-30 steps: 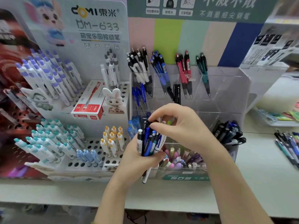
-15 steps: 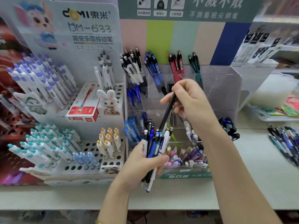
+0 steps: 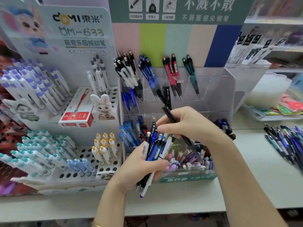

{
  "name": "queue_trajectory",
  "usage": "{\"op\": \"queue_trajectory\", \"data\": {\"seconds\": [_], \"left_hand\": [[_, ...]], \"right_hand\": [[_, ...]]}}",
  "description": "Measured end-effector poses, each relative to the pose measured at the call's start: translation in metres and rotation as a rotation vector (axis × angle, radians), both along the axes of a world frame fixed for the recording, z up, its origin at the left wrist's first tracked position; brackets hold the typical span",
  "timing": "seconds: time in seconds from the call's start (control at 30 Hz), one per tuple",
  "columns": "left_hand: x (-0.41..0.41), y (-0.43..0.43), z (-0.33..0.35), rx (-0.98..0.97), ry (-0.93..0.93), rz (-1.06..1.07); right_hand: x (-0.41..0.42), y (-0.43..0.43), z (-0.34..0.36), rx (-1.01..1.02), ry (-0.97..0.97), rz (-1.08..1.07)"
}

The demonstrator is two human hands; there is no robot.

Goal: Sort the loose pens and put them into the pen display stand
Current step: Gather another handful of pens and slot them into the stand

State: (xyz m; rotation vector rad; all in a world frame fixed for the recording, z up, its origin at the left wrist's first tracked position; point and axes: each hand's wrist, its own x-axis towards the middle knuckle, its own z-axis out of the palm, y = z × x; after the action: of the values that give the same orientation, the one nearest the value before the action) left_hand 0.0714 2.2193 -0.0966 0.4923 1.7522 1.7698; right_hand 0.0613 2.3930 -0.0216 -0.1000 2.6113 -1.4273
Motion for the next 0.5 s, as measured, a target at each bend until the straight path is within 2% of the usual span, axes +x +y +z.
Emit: {"op": "queue_trajectory", "data": {"seconds": [0.17,0.37,0.5], "left_hand": [[0.002,-0.001,0.003,0.027,-0.005,-0.046],[-0.002,0.002,0.008,0.072,-0.088,-0.068],[-0.001,0.0,0.007,0.076,-0.104,-0.094]], "right_hand": [[-0.004,0.0,-0.004,0.005,-0.016,0.028],[-0.004,0.003,-0.013,-0.16,0.041,-0.082],[-0.008,0.01,-0.015,-0.195,0.112,-0.146]]}}
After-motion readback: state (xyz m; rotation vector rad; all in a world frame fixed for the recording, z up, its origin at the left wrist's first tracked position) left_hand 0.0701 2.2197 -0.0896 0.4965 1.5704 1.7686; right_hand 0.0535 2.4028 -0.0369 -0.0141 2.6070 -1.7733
